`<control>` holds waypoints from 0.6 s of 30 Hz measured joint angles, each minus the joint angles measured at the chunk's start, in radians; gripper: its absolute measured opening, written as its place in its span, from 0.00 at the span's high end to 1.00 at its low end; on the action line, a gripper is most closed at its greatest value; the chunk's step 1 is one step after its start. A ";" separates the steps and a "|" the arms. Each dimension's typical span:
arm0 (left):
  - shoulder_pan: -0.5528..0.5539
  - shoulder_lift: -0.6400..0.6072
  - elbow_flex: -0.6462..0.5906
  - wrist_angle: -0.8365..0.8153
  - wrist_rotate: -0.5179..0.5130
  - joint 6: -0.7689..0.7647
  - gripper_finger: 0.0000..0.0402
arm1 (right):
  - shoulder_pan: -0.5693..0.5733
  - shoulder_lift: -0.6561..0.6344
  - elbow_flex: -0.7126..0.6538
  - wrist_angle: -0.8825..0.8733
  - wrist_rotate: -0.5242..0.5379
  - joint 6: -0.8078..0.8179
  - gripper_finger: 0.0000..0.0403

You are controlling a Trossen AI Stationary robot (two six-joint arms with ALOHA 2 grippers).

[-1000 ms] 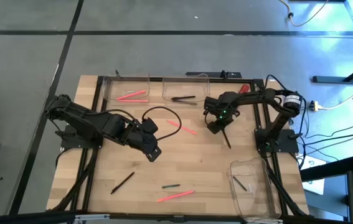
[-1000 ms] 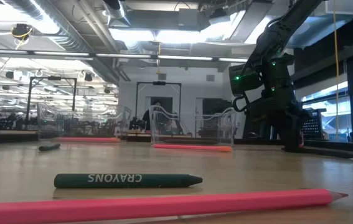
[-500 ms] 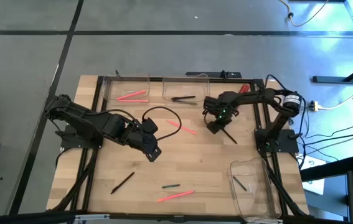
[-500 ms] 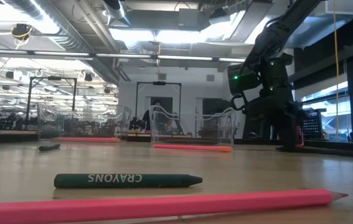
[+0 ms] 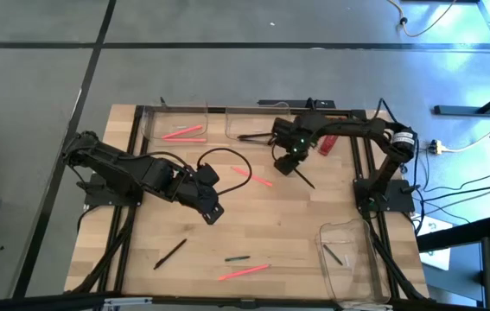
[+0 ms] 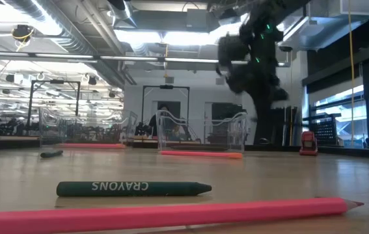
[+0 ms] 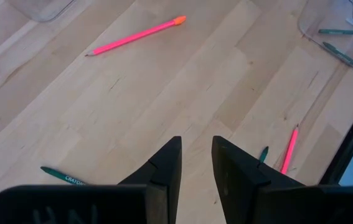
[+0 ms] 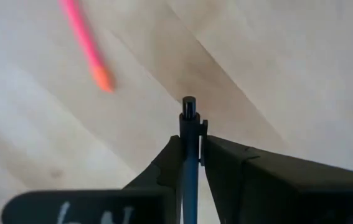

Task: Sort crayons/erasers/pens/pencils in bins
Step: Put the black pen into the top right transparent bin

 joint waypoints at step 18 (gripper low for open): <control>0.001 0.000 0.000 0.000 -0.150 0.000 0.80 | -0.006 -0.004 0.477 0.201 0.166 -0.419 0.86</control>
